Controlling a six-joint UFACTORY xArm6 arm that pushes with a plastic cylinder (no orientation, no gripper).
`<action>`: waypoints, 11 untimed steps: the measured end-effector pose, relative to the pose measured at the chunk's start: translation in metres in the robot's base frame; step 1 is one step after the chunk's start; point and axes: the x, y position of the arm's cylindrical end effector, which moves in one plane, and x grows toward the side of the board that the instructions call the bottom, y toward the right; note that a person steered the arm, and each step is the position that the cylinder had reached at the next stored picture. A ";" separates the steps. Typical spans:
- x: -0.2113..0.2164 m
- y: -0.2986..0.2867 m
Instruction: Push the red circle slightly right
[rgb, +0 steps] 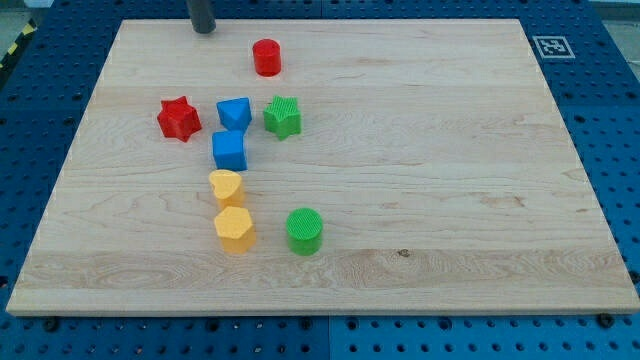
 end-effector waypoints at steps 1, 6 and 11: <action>0.016 0.002; 0.043 0.055; 0.060 0.137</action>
